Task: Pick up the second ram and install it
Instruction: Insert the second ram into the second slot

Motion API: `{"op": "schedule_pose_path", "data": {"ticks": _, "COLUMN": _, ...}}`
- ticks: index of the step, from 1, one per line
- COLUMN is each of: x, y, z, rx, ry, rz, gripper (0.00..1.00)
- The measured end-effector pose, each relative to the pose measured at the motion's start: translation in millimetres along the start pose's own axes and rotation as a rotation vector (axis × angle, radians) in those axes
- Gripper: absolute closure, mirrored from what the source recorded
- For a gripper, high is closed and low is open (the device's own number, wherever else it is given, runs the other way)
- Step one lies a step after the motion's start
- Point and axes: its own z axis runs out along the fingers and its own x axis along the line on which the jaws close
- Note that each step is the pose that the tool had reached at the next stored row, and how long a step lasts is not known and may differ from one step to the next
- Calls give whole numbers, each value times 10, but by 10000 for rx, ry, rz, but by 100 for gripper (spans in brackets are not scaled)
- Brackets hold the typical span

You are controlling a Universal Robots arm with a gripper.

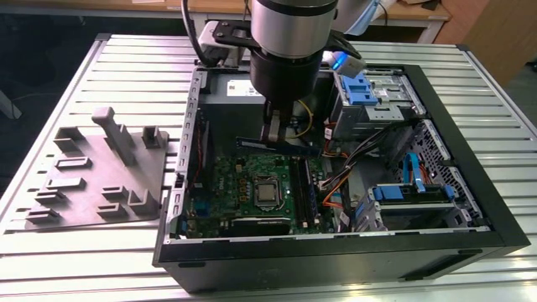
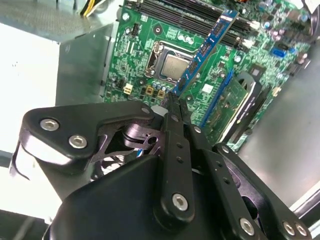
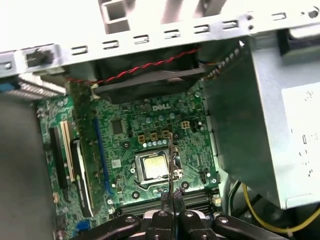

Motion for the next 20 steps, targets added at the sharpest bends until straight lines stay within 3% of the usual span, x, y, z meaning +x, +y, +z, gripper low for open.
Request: {"op": "schedule_pose_path", "data": {"ticks": 20, "x": 1, "y": 0, "z": 21, "rx": 138, "ry": -89, "rz": 3630, "gripper": 89}}
